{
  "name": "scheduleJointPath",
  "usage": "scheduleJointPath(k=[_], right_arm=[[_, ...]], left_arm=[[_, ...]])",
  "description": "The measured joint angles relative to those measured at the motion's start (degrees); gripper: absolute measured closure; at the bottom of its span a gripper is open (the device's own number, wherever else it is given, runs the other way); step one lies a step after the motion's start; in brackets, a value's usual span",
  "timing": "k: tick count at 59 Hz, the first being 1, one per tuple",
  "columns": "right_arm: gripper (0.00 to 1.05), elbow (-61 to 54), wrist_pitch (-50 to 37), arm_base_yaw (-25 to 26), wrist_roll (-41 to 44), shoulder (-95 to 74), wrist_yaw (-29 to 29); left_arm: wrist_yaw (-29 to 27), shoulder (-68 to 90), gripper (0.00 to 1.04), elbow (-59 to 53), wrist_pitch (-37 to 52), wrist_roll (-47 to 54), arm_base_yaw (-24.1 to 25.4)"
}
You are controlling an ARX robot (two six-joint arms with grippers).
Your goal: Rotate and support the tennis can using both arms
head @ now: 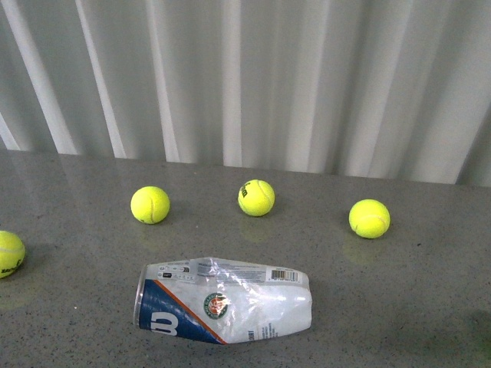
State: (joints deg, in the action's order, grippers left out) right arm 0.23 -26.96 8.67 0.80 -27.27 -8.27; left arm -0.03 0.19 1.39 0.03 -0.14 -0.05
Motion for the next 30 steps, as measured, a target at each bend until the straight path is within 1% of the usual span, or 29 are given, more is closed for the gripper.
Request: scheduleJointPath(k=[6, 9, 11, 16, 30], right_arm=[[1.01, 0.0, 2.8, -1.6, 0.0, 2.8, 1.6], [1.01, 0.0, 4.9, -4.9, -0.1, 5.0, 6.6], [1.01, 0.0, 5.9, -6.7, -0.2, 6.2, 8.0], [1.01, 0.0, 8.0, -8.4, -0.2, 8.5, 7.8], [1.01, 0.0, 12.8, -8.5, -0.2, 13.3, 8.2]], left_arm=[[0.0, 0.0, 0.07, 0.0, 0.0, 0.0, 0.0], [0.0, 0.0, 0.07, 0.0, 0.0, 0.0, 0.0], [0.0, 0.0, 0.07, 0.0, 0.0, 0.0, 0.0], [0.0, 0.0, 0.07, 0.0, 0.0, 0.0, 0.0], [0.0, 0.0, 0.07, 0.0, 0.0, 0.0, 0.0]])
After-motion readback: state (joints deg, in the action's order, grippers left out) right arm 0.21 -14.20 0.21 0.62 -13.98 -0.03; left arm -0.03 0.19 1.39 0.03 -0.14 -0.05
